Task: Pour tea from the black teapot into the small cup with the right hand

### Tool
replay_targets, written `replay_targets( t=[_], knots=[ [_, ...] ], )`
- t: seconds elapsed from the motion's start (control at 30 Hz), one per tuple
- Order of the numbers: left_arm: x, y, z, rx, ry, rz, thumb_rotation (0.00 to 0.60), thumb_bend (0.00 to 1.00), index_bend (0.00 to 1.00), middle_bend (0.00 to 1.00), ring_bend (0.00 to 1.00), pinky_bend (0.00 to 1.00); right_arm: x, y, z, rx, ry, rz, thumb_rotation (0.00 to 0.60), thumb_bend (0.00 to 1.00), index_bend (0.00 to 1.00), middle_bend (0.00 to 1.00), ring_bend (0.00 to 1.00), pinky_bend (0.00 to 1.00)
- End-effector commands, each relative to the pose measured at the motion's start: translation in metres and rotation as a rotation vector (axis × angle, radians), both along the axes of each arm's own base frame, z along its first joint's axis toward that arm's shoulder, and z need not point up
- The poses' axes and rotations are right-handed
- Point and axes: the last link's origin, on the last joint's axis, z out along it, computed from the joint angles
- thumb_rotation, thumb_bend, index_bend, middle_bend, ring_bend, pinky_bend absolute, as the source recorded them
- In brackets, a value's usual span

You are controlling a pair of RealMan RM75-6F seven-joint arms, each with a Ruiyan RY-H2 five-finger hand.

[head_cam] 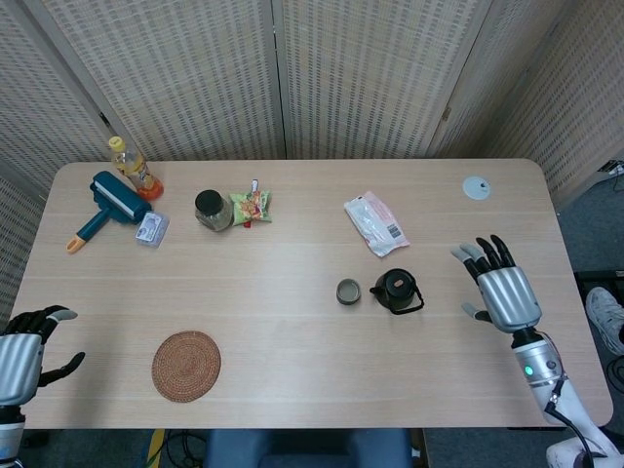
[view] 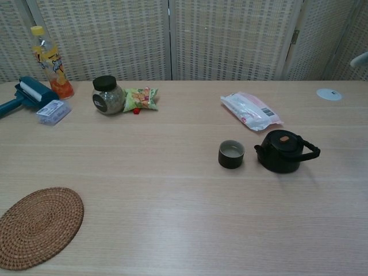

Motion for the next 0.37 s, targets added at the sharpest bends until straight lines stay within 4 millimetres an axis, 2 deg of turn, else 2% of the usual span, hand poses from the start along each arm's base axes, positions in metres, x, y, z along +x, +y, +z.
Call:
replay_targets(
  t=[0.03, 0.37],
  knots=[
    [-0.001, 0.001, -0.002, -0.003, -0.002, 0.002, 0.6, 0.18, 0.34, 0.29, 0.29, 0.23, -0.009, 0.016, 0.011, -0.037, -0.02, -0.036, 0.6, 0.0, 0.17, 0.18, 0.06, 0.0],
    [0.001, 0.006, -0.005, -0.001, -0.012, -0.009, 0.6, 0.18, 0.34, 0.29, 0.29, 0.23, -0.02, 0.052, 0.035, -0.091, -0.092, -0.114, 0.6, 0.0, 0.17, 0.19, 0.06, 0.0]
  ],
)
